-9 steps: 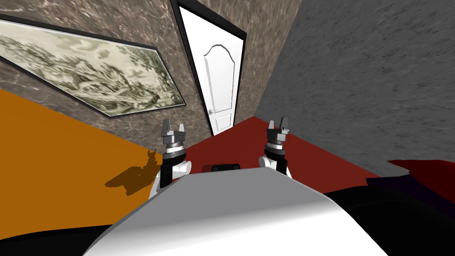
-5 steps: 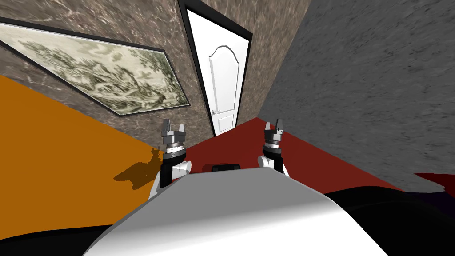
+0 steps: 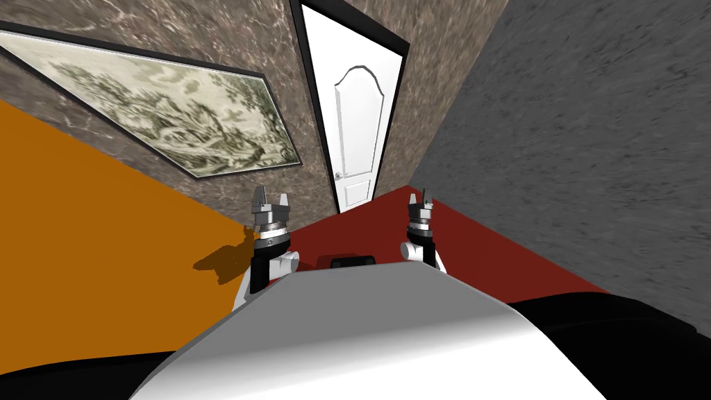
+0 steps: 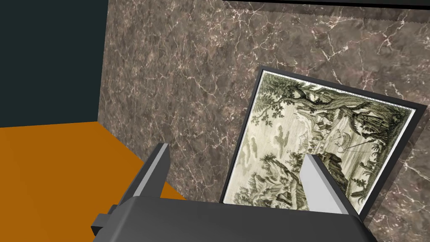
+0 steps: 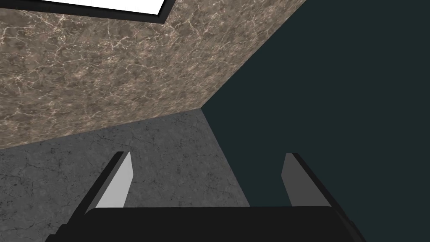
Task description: Pull the door open
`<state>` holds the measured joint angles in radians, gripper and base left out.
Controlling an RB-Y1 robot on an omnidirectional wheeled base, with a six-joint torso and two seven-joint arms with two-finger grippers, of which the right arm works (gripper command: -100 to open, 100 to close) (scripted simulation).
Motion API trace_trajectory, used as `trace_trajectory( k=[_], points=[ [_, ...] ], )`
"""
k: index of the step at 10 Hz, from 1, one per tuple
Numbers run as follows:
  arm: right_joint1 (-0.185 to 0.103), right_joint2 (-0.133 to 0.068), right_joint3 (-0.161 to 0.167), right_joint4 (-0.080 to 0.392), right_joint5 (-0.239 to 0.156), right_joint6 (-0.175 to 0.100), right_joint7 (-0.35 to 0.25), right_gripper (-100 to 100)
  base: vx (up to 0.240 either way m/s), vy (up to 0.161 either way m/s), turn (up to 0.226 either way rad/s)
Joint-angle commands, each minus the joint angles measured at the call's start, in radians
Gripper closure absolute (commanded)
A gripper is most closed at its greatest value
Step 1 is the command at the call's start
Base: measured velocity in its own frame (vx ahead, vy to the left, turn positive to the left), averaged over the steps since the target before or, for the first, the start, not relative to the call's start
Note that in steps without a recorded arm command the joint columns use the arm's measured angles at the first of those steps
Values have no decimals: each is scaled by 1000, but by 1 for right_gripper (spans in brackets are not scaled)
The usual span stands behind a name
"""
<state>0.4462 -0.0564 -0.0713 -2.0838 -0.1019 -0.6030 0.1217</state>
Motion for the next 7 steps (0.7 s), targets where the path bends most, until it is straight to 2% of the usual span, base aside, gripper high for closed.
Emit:
trace_trajectory(
  k=[1,7],
  points=[
    [-18,-9,-4,41,-3,-1,-5,-100,81,10,138],
    [-94,-41,-15,213,-10,-8,-24,-100,93,11,150]
  ],
)
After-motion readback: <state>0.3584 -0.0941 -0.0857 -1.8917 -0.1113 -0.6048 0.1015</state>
